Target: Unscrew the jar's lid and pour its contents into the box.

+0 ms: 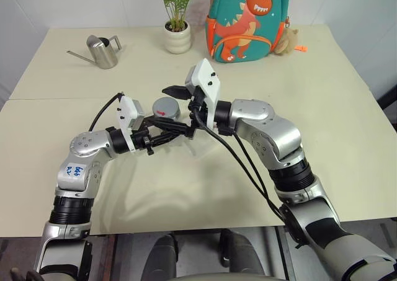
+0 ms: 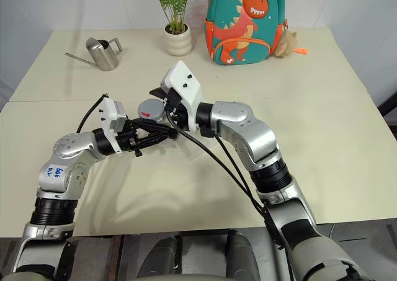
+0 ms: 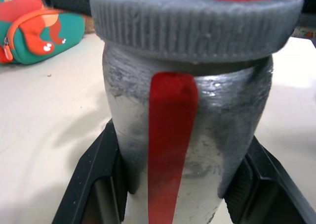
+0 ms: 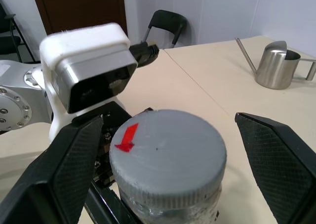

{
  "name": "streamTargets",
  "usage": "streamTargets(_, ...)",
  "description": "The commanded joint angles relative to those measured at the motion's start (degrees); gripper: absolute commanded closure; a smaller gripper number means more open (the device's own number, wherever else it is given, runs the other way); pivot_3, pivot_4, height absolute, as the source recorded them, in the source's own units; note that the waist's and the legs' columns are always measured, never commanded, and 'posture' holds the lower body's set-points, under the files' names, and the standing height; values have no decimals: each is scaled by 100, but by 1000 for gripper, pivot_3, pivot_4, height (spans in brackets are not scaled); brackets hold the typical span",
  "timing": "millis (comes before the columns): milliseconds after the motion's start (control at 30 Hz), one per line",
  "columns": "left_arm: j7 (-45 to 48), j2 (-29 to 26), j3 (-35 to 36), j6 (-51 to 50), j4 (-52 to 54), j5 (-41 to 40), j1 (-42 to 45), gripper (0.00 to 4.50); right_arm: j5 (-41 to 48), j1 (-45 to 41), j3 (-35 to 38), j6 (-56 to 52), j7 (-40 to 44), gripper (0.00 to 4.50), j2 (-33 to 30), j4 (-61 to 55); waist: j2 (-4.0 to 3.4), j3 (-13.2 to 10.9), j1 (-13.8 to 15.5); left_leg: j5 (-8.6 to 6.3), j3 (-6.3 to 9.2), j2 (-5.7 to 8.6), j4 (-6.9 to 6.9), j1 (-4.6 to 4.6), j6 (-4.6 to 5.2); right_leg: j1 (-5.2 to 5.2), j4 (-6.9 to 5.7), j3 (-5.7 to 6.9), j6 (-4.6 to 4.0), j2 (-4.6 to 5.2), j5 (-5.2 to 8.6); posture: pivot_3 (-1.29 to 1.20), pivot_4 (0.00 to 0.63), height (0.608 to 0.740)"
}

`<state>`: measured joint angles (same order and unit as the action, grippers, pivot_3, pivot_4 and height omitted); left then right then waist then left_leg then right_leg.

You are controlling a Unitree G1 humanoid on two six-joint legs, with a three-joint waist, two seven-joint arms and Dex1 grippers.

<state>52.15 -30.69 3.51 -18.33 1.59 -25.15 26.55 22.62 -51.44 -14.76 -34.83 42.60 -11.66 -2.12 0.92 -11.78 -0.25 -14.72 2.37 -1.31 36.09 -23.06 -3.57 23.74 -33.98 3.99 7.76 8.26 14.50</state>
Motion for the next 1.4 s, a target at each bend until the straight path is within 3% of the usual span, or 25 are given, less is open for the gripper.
streamTargets(33, -17, -50, 143, 43, 267, -96, -19, 2492, 70, -12, 217, 166, 94, 956, -4, -169, 0, 0, 0, 0, 0, 0, 0, 0, 0, 0, 0, 0, 0, 0, 0, 0, 150, 740)
streamTargets(133, -8, -56, 151, 53, 253, -105, -27, 2492, 88, -1, 217, 161, 163, 1922, 1, -175, 0, 0, -1, 0, 0, 0, 1, 0, -1, 0, -1, -1, 0, 0, 0, 0, 150, 740)
streamTargets(367, 204, -92, 196, 118, 145, -199, 94, 2492, 173, 98, 109, 222, 486, 1946, -18, -198, 0, 0, 0, 0, 0, 0, 1, 0, -1, 0, -1, -1, 0, 0, 0, 0, 150, 740)
streamTargets(600, 1486, -484, -13, -95, -401, -449, 779, 2492, 1066, -663, 301, 179, 2761, 1946, -616, 141, 1, -1, 11, 0, 0, 0, 7, -2, 1, -2, 0, -1, 3, -2, -2, 0, 150, 740)
streamTargets(767, 2437, -498, -156, 74, -649, -702, 1285, 2492, 1026, -1307, 109, 332, 3882, 1946, -867, 589, 0, -1, -28, 2, -1, -2, 5, 4, 6, -3, -1, -8, 3, -8, -6, 0, 150, 740)
streamTargets(1100, 2421, -318, -195, 133, -545, -680, 1098, 2492, 852, -1438, 148, 308, 4012, 1946, -856, 897, 1, -1, -38, 8, -11, -20, 11, -1, -5, 4, -2, -18, 2, -26, -5, 0, 150, 740)
streamTargets(1300, 2201, -421, -14, 171, -677, -616, 1050, 2492, 672, -1398, 460, 553, 3631, 45, -933, 1038, 0, -1, -33, 7, -11, -21, 13, 1, -4, 4, -7, -21, 2, -28, -6, 0, 150, 740)
streamTargets(1400, 2059, -460, 68, 201, -756, -558, 1027, 2492, 526, -1356, 596, 811, 3393, 45, -954, 1100, 0, -1, -25, 7, -11, -21, 13, 1, -4, 5, -8, -22, 2, -28, -6, 0, 150, 740)
